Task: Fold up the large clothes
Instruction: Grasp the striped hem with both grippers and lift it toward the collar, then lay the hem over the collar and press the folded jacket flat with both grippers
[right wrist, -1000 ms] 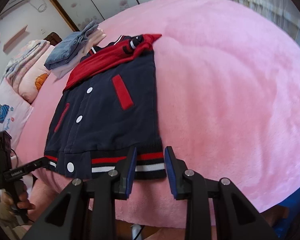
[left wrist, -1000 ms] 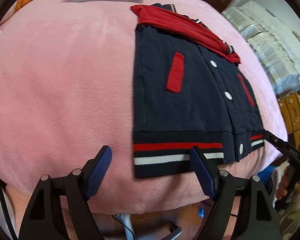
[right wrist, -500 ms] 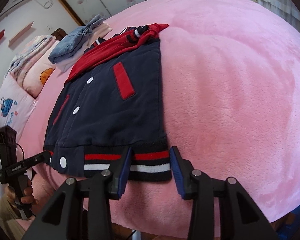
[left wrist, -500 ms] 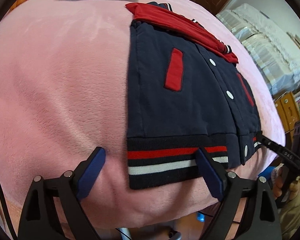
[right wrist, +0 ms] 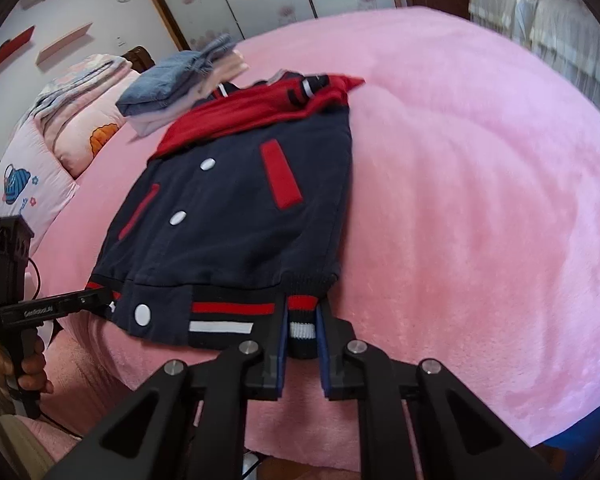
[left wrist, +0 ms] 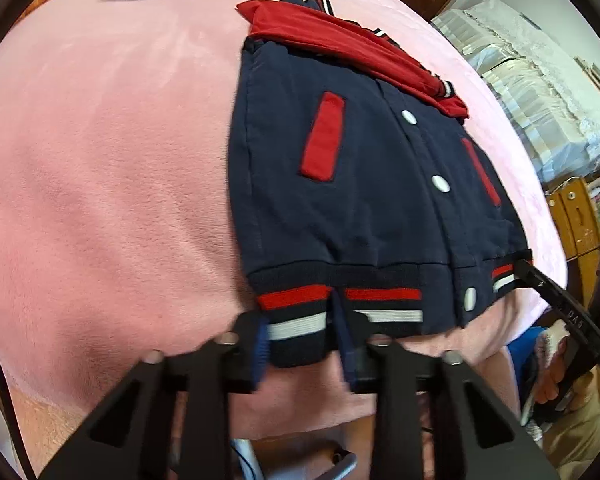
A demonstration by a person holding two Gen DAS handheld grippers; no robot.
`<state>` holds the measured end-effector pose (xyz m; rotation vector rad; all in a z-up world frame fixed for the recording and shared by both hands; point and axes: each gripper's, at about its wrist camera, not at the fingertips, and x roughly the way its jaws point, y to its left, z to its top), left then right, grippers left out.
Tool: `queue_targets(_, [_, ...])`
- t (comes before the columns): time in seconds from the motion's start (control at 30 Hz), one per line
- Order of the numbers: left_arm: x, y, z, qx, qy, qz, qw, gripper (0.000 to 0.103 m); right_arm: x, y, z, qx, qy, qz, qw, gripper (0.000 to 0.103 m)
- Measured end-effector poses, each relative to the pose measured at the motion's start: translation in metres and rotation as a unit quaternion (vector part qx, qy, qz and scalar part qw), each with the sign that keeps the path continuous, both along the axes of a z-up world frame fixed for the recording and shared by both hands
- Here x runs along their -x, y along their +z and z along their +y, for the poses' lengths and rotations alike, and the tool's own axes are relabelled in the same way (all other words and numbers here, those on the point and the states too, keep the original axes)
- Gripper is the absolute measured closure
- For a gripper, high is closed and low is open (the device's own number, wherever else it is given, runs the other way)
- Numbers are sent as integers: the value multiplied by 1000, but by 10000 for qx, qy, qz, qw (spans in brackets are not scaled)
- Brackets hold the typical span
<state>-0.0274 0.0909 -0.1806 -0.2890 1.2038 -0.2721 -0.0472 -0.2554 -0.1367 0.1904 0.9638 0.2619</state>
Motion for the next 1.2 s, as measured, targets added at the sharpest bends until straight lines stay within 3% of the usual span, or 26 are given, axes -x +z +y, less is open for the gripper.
queue_targets(0.13, [-7,9,-6,114,-21,99,9999,92,-3,16,0,-148,29,-130,9998,92])
queue_targets(0.27, [-22,25,-1,751,215,244,9966,93,-15,33,-3,-355,39,-191,9992,92])
queue_targets(0.43, [-63,67,3,1387,446,-66,9893,93,-53,62,-13,-956,-41,-188,9952,92])
queue_targets(0.57, [-111,93,6,1629,653,-261,9841,93,-103,87,-21,-1503,-182,-248,9882,92])
queue_targets(0.73, [-193,101,22,1562,1037,-382,9815,91,-191,96,-32,-1770,-618,-164,9821,91])
queue_targets(0.83, [-245,91,37,1337,1295,-384,9818,65,-238,81,-39,-1536,-1036,-72,9827,78])
queue_targets(0.87, [-257,86,41,1265,1397,-376,9814,51,-248,75,-42,-1391,-1154,-57,9835,73])
queue_targets(0.9, [-268,81,48,1209,1556,-374,9797,47,-254,71,-43,-1330,-1202,-54,9838,64])
queue_targets(0.97, [-284,70,60,1194,1698,-350,9776,47,-265,61,-43,-1207,-1204,-76,9853,61])
queue_targets(1.03, [-296,58,61,1037,1632,-253,9808,47,-273,50,-38,-1035,-1066,-49,9889,61])
queue_targets(1.2, [-304,31,44,657,987,-155,9928,47,-288,24,-20,-635,-623,29,9960,61])
